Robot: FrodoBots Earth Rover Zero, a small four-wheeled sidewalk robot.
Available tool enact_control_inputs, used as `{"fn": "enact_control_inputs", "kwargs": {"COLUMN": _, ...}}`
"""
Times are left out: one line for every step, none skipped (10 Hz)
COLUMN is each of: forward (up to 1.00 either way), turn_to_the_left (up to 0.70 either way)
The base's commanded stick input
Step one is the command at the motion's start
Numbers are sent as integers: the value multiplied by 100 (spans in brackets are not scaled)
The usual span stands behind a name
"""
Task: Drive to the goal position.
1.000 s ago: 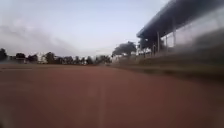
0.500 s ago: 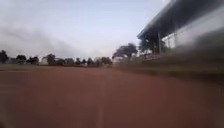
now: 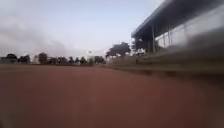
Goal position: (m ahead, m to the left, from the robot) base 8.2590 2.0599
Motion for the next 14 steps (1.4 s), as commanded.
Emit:
{"fn": "enact_control_inputs", "kwargs": {"forward": 70, "turn_to_the_left": -33}}
{"fn": "enact_control_inputs", "kwargs": {"forward": 70, "turn_to_the_left": -33}}
{"fn": "enact_control_inputs", "kwargs": {"forward": 70, "turn_to_the_left": -31}}
{"fn": "enact_control_inputs", "kwargs": {"forward": 70, "turn_to_the_left": 0}}
{"fn": "enact_control_inputs", "kwargs": {"forward": 70, "turn_to_the_left": 0}}
{"fn": "enact_control_inputs", "kwargs": {"forward": 70, "turn_to_the_left": 0}}
{"fn": "enact_control_inputs", "kwargs": {"forward": 70, "turn_to_the_left": 0}}
{"fn": "enact_control_inputs", "kwargs": {"forward": 70, "turn_to_the_left": 0}}
{"fn": "enact_control_inputs", "kwargs": {"forward": 70, "turn_to_the_left": 0}}
{"fn": "enact_control_inputs", "kwargs": {"forward": 70, "turn_to_the_left": 0}}
{"fn": "enact_control_inputs", "kwargs": {"forward": 70, "turn_to_the_left": 0}}
{"fn": "enact_control_inputs", "kwargs": {"forward": 70, "turn_to_the_left": 0}}
{"fn": "enact_control_inputs", "kwargs": {"forward": 70, "turn_to_the_left": 0}}
{"fn": "enact_control_inputs", "kwargs": {"forward": 70, "turn_to_the_left": 0}}
